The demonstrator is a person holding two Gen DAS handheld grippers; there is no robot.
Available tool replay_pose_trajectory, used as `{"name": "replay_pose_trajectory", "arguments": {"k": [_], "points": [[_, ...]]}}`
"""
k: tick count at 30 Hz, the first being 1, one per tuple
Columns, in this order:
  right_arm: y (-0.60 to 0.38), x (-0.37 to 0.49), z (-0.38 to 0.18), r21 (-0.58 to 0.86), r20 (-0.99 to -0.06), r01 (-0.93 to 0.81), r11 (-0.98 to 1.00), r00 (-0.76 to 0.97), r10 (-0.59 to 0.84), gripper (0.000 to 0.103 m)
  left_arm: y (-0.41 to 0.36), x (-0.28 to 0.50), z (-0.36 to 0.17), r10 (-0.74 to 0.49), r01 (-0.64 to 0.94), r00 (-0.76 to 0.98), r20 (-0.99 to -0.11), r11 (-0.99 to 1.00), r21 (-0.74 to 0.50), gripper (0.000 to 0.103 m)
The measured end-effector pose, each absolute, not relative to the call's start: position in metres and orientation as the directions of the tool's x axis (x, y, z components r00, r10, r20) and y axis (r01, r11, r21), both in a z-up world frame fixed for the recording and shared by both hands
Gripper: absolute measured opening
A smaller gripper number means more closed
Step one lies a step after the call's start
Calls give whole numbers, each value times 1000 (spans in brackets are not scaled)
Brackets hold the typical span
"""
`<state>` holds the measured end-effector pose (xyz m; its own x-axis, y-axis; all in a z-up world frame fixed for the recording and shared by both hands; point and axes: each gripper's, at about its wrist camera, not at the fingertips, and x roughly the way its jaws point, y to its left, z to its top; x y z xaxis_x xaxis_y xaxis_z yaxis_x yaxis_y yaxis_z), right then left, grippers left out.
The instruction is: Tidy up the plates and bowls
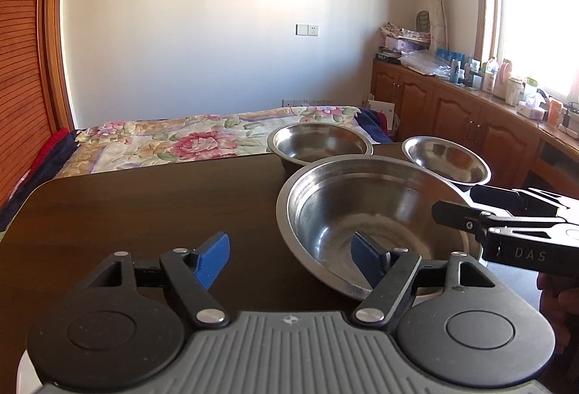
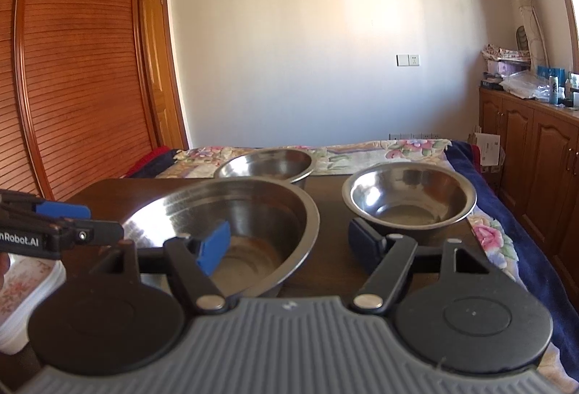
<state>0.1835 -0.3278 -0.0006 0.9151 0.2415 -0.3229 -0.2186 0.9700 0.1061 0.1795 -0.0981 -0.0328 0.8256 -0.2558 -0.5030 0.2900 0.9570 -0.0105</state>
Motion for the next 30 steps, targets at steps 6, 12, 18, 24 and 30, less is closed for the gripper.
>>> {"name": "replay_pose_trajectory", "arguments": {"k": [6, 12, 18, 24, 30], "points": [[-327, 188, -3, 107, -340, -243, 964, 902, 265, 73, -104, 185, -34, -267, 302, 820, -507, 953, -15, 77], [-326, 187, -3, 111, -345, -248, 962, 899, 271, 73, -108, 189, -37, -271, 315, 811, -519, 949, -4, 63], [-327, 193, -3, 119, -363, -243, 963, 892, 270, 73, -110, 192, -40, -275, 313, 803, -529, 950, -18, 56], [-328, 196, -5, 130, -380, -244, 961, 883, 276, 73, -111, 198, -44, -272, 307, 786, -556, 951, -31, 48], [-328, 198, -6, 136, -390, -245, 960, 878, 280, 70, -112, 199, -41, -292, 323, 772, -565, 945, -48, 35]]}}
